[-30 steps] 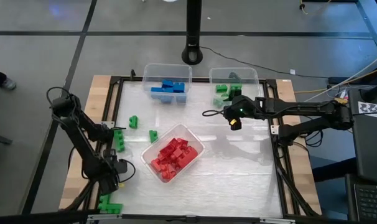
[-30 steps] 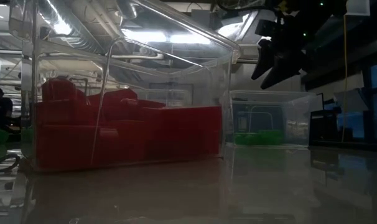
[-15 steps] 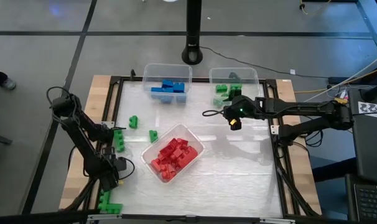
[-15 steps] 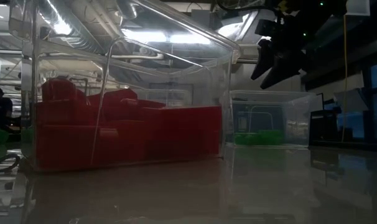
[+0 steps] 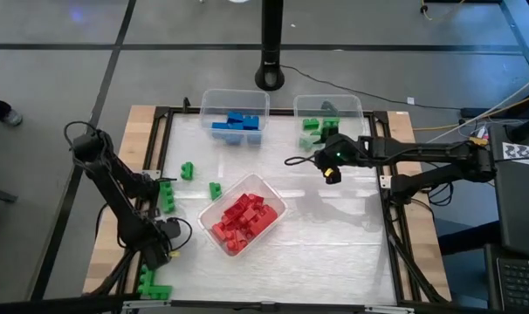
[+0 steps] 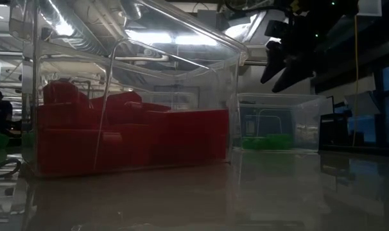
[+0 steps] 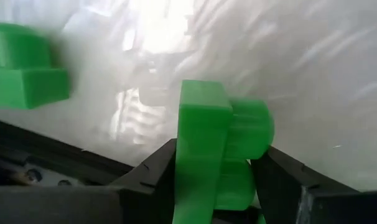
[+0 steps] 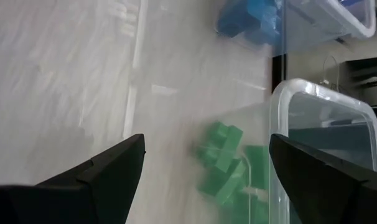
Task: Sort blocks
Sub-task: Put the green game piece into the top right transparent bin
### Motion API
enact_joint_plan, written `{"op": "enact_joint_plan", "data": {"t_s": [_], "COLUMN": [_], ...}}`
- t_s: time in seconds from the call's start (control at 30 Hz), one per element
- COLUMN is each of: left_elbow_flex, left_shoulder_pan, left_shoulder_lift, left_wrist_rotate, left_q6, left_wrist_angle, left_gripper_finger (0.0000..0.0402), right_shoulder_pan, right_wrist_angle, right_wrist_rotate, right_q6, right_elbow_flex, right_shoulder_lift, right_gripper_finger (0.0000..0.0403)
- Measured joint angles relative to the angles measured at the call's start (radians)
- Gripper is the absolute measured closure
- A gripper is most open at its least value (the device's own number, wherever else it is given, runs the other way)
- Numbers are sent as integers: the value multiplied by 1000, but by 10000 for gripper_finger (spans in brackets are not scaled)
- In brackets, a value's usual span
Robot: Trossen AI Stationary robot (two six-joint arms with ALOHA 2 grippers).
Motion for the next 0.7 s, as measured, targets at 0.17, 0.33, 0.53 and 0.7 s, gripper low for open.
{"op": "enact_joint_plan", "data": {"t_s": [0.17,0.33,0.53,0.7], "left_elbow_flex": [81,186,316,375], "left_shoulder_pan": [16,21,21,38], "left_shoulder_lift": [-14,-44,-95,-128], "left_wrist_rotate": [-67,-212,-491,-721], "left_q6": [-19,-41,20,155], "left_wrist_angle": [-9,0,10,47], "left_gripper_finger": [245,245,246,246], "right_shoulder_pan": [0,0,0,0], "right_wrist_angle": [-56,-41,21,107], "right_wrist_rotate": [-12,-112,-265,-396], "right_q6": [6,2,1,2], "right_elbow_flex": [43,74,75,75], "right_shoulder_lift": [-28,-82,-108,-98], "right_gripper_finger": [59,59,59,59]}}
